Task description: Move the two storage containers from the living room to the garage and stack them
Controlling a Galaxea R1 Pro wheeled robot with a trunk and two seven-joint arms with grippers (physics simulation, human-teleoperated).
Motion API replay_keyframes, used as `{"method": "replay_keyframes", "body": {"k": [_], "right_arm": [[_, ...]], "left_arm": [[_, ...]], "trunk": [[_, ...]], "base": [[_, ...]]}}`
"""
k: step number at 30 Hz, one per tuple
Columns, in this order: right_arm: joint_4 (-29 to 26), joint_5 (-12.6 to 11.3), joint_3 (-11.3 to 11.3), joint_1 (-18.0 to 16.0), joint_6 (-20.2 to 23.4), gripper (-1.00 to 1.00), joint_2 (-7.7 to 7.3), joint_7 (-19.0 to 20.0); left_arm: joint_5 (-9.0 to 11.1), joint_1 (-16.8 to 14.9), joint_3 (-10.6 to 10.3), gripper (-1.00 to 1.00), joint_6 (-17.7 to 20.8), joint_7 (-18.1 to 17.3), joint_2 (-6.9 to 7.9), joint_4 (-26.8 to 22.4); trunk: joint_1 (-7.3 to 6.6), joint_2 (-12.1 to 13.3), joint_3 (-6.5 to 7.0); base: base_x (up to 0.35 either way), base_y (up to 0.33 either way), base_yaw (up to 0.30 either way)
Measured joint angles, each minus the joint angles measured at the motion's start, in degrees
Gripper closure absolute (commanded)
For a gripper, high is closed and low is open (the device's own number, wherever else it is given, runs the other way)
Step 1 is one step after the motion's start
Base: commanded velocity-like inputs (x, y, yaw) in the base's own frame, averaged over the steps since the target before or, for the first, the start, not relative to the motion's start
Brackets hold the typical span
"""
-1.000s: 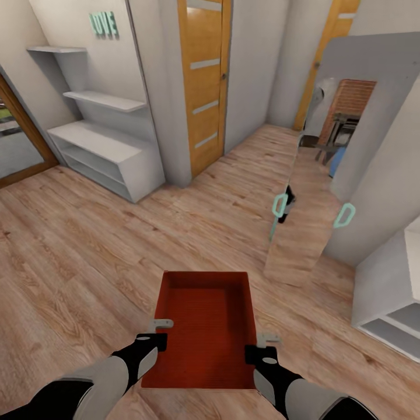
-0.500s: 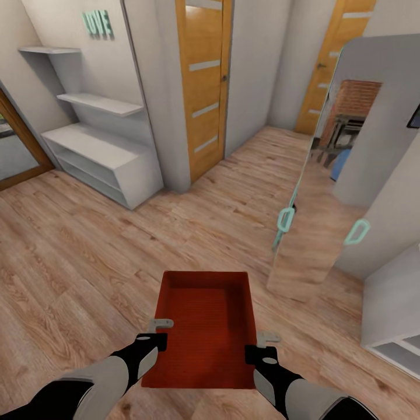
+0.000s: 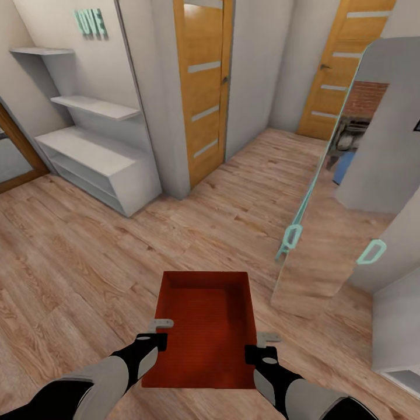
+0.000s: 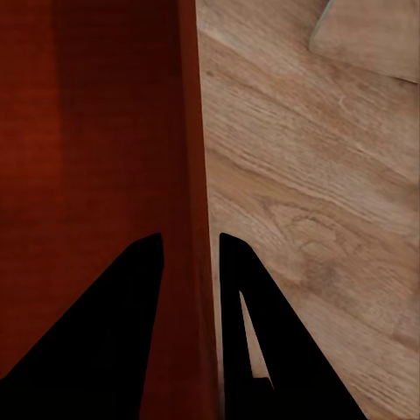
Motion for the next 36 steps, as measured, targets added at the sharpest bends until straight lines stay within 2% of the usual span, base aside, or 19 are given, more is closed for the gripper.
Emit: {"method": "replay_keyframes", "body": {"k": [36], "right_arm": [[0.1,0.1,-0.1,0.0,-0.1,1.0,0.02,0.0]], "left_arm": [[0.0,0.0,-0.1,1.0,0.0,0.0,0.01,0.0]], "trunk": [[0.0,0.0,0.0]], "base": [[0.322,0.0,0.0]]}}
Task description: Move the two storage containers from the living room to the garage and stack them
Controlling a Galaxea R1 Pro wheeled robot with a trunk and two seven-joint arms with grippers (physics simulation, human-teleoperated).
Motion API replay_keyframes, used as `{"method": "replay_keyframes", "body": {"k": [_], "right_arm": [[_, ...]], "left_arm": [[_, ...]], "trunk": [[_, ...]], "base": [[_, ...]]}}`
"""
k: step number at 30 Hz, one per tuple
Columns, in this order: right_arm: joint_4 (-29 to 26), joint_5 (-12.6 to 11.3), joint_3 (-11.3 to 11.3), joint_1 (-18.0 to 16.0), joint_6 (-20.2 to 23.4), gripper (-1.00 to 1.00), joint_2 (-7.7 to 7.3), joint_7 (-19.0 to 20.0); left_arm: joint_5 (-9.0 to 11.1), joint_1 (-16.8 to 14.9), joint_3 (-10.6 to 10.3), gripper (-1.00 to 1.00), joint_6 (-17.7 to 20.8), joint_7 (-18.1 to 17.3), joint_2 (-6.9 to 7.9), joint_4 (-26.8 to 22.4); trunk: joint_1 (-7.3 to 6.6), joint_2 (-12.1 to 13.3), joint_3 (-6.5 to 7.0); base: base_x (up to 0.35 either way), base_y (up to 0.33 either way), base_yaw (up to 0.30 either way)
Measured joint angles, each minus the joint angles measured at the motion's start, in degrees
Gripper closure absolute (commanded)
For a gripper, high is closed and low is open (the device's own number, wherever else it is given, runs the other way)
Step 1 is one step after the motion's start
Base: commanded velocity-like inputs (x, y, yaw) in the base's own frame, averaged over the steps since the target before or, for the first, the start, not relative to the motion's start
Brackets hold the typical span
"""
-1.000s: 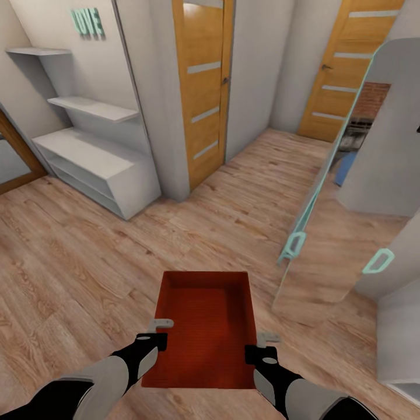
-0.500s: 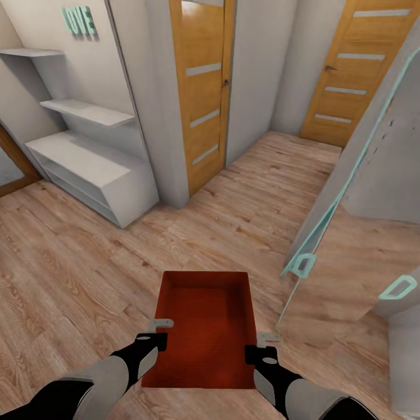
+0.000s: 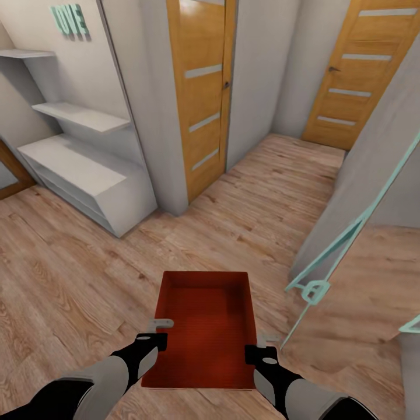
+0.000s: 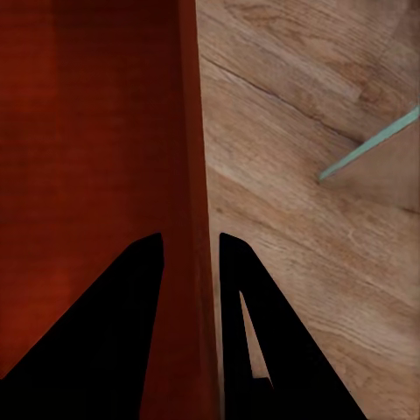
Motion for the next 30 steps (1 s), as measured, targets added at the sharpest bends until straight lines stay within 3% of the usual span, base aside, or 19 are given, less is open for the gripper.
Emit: {"method": "replay_keyframes", "body": {"k": [30], "right_arm": [[0.0,0.0,0.0,0.0,0.0,1.0,-0.01,0.0]], "left_arm": [[0.0,0.0,0.0,1.0,0.0,0.0,-0.01,0.0]], "trunk": [[0.0,0.0,0.0]], "base": [[0.322,0.0,0.0]]}}
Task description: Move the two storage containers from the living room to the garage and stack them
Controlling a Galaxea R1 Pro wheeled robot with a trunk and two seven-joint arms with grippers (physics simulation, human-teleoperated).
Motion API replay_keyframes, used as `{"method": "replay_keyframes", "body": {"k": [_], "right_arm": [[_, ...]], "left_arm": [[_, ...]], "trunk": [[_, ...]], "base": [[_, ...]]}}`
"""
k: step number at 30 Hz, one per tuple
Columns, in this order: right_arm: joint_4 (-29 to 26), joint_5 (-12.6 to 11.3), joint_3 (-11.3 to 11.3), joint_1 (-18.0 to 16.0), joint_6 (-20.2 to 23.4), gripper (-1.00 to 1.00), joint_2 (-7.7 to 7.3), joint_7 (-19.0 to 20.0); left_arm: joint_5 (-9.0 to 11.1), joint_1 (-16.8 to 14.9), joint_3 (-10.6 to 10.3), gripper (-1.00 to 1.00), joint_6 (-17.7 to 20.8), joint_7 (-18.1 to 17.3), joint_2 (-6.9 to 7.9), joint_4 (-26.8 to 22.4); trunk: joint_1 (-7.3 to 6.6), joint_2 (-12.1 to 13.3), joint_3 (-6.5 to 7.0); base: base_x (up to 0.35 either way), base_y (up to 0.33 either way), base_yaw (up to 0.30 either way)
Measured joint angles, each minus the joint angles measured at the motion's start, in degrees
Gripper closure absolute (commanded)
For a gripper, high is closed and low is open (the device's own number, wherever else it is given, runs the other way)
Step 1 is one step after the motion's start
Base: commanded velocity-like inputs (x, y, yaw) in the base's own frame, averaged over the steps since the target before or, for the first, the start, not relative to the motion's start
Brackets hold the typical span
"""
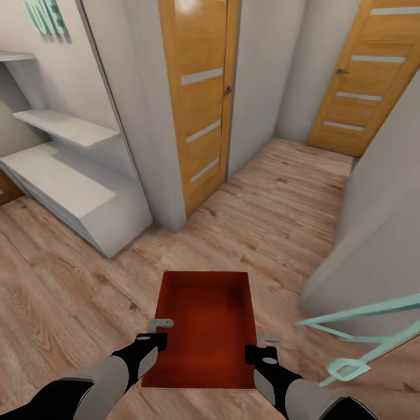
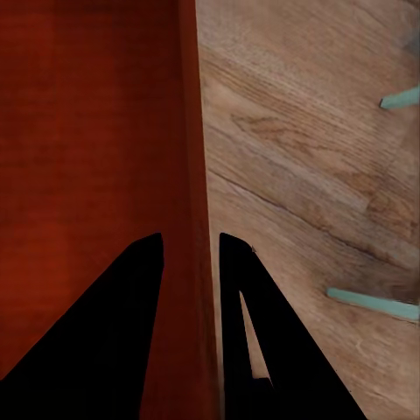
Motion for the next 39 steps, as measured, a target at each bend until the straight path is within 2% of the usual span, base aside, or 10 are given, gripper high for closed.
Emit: {"method": "replay_keyframes", "body": {"k": [10,22,25,30,39], "right_arm": [[0.0,0.0,0.0,0.0,0.0,1.0,0.0,0.0],[0.0,-0.1,0.1,0.0,0.0,1.0,-0.15,0.2],[0.0,0.0,0.0,0.0,0.1,1.0,-0.52,0.7],[0.0,-0.1,0.1,0.0,0.0,1.0,0.08,-0.1],[0.0,-0.1,0.1,0.0,0.1,1.0,-0.01,0.0]], "left_arm": [[0.0,0.0,0.0,1.0,0.0,0.0,0.0,0.0],[0.0,0.0,0.0,1.0,0.0,0.2,-0.14,0.0],[0.0,0.0,0.1,1.0,0.0,0.7,-0.49,0.0],[0.0,0.0,0.0,1.0,0.0,-0.1,0.08,0.0],[0.0,0.0,0.0,1.0,0.0,0.0,-0.01,0.0]], "trunk": [[0.0,0.0,0.0],[0.0,0.0,0.0],[0.0,0.0,0.0],[0.0,0.0,0.0],[0.0,0.0,0.0]], "base": [[0.322,0.0,-0.009],[0.322,0.0,-0.196],[0.322,0.0,-0.034],[0.322,0.0,-0.007],[0.322,0.036,0.0]]}}
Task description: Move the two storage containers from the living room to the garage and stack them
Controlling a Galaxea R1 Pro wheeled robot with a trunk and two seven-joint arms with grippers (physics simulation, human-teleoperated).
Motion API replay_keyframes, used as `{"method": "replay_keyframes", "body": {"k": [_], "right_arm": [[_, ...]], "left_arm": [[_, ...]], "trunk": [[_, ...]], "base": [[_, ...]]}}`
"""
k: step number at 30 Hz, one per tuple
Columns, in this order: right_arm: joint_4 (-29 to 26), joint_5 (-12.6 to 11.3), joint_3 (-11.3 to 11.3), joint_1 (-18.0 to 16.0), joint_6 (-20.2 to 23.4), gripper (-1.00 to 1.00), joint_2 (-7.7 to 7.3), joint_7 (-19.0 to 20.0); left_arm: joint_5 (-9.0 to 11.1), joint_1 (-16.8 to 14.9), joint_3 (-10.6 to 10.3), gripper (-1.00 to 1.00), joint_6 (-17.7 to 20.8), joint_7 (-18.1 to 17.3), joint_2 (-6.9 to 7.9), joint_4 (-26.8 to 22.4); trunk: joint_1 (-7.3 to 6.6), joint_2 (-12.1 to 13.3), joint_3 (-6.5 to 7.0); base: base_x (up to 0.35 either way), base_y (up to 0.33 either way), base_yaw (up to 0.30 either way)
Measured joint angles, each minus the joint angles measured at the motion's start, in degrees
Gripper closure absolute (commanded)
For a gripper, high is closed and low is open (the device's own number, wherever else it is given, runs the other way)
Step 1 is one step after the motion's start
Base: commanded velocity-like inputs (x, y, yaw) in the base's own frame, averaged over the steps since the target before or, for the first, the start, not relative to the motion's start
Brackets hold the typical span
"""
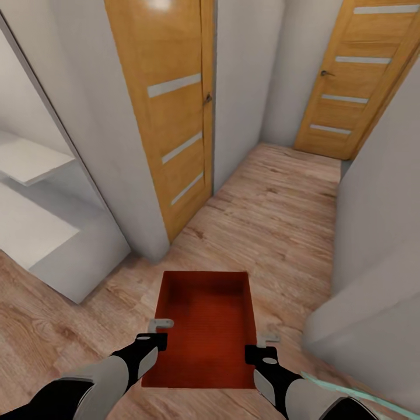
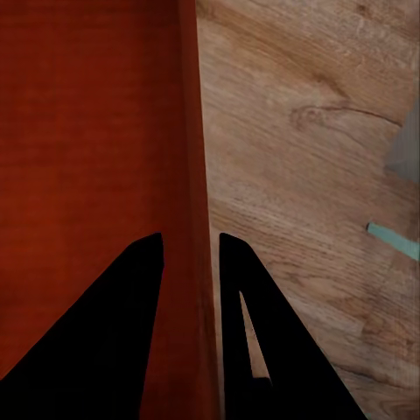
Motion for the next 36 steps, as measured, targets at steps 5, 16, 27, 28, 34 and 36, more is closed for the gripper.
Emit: {"method": "replay_keyframes", "body": {"k": [5,16,27,28,34,36], "right_arm": [[0.0,0.0,0.0,0.0,-0.1,1.0,0.0,0.0],[0.0,0.0,0.0,0.0,-0.1,1.0,0.03,0.0],[0.0,0.0,0.0,0.0,0.0,1.0,0.0,0.0],[0.0,0.0,0.0,0.0,0.0,1.0,0.0,0.0],[0.0,0.0,0.0,0.0,0.0,1.0,0.0,0.0],[0.0,0.0,0.0,0.0,0.0,1.0,0.0,0.0]], "left_arm": [[0.0,0.0,0.0,1.0,0.0,0.0,0.0,0.0],[0.0,0.0,0.0,1.0,0.0,0.0,0.03,0.0],[0.0,0.0,0.0,1.0,0.0,0.0,0.0,0.0],[0.0,0.0,0.0,1.0,0.0,0.0,0.0,0.0],[0.0,0.0,0.0,1.0,0.0,0.0,0.0,0.0],[0.0,0.0,0.0,1.0,0.0,0.0,0.0,0.0]], "trunk": [[0.0,0.0,0.0],[0.0,0.0,0.0],[0.0,0.0,0.0],[0.0,0.0,0.0],[0.0,0.0,-0.05],[0.0,0.0,-0.09]], "base": [[0.322,0.077,0.0],[0.322,0.078,-0.014],[0.322,0.078,-0.251],[0.322,0.078,-0.28],[0.322,0.078,-0.281],[0.322,0.078,-0.281]]}}
